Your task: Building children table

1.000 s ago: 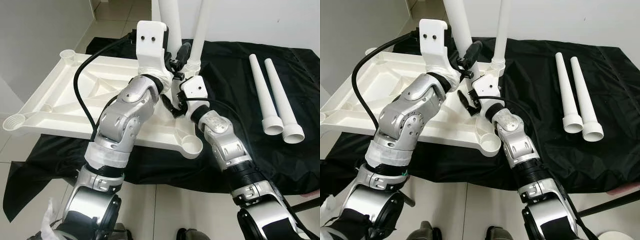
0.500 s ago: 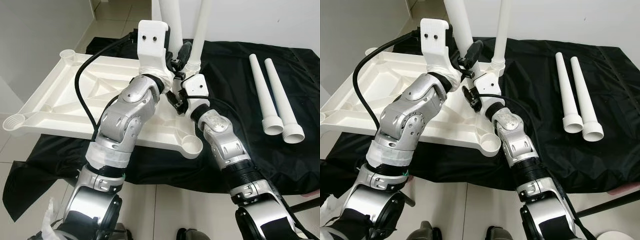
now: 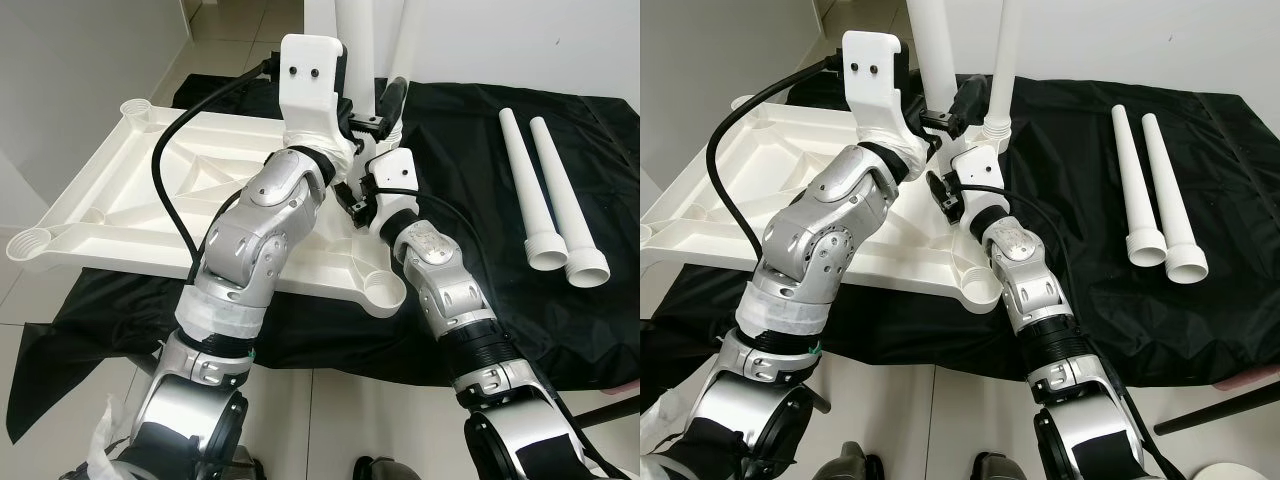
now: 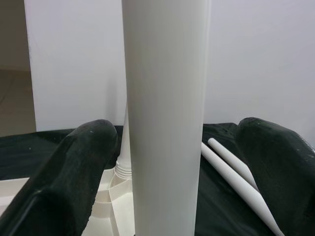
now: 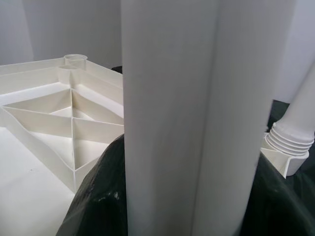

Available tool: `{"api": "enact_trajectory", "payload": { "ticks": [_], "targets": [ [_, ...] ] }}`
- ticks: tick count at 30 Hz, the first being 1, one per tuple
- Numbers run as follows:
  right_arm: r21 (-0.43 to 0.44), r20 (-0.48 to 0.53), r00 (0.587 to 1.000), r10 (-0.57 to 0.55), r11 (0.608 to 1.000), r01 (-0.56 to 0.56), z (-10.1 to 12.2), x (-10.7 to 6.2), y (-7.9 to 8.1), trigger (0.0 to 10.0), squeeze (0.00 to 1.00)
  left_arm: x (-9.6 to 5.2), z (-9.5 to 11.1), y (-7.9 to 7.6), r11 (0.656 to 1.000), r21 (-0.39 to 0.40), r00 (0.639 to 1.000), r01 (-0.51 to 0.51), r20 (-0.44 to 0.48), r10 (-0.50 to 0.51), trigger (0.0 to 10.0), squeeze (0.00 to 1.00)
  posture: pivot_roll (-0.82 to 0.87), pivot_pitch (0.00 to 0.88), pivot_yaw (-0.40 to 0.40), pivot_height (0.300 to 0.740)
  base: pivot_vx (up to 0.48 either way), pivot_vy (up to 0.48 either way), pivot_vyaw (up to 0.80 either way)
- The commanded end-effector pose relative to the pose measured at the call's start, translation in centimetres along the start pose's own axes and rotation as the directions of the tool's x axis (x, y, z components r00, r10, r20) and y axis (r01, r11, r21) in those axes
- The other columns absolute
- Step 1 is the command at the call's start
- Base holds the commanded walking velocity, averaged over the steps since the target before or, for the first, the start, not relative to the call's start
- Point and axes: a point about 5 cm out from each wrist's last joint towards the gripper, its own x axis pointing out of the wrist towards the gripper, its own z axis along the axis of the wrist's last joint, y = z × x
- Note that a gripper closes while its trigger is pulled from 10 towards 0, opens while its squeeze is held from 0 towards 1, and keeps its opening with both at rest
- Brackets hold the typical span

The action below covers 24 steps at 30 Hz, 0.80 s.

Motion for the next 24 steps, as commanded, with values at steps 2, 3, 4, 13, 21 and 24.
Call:
{"api": "enact_trajectory", "payload": {
  "ticks": [2,3,4,13,21,24],
  "targets": [
    [0.015,0.002,1.0,-0.029,0.999,0.029,0.2,0.1,-0.4,10.0,0.0,-0.2,0.5,-0.9,0.994,0.018,0.994,0.105,0.027,-0.106,10.0,0.05,-0.04,0.089,0.035,0.74,0.0,0.0,0.0],
    [0.015,0.002,1.0,-0.029,0.999,0.029,0.2,0.1,-0.4,10.0,0.0,-0.2,0.5,-0.9,0.994,0.018,0.994,0.105,0.027,-0.106,10.0,0.05,-0.04,0.089,0.035,0.74,0.0,0.0,0.0],
    [0.016,0.0,0.999,-0.037,0.999,0.037,0.2,0.1,-0.5,10.0,0.0,-0.3,0.6,-0.9,0.994,0.014,0.993,0.109,0.035,-0.11,10.0,0.0,-0.04,0.09,0.035,0.74,0.0,0.0,0.0],
    [0.046,-0.005,0.992,-0.123,0.991,0.123,0.0,-0.1,-1.6,10.0,0.0,-1.2,0.8,-0.5,0.995,0.015,0.993,0.095,0.066,-0.096,10.0,0.0,-0.04,0.094,0.03,0.74,0.0,0.0,0.0],
    [0.04,-0.011,0.983,-0.183,0.982,0.183,-0.4,-0.7,-2.6,10.0,0.0,-2.8,-0.3,0.1,0.992,0.105,0.996,0.07,0.049,-0.076,10.0,0.0,-0.03,0.106,0.025,0.74,0.0,0.0,0.0],
    [0.035,-0.01,0.978,-0.209,0.977,0.21,-0.6,-1.0,-3.0,10.0,0.0,-3.5,-0.6,0.1,0.984,0.162,0.995,0.08,0.051,-0.089,10.0,0.0,-0.03,0.107,0.025,0.74,0.0,0.0,0.0]
  ]
}}
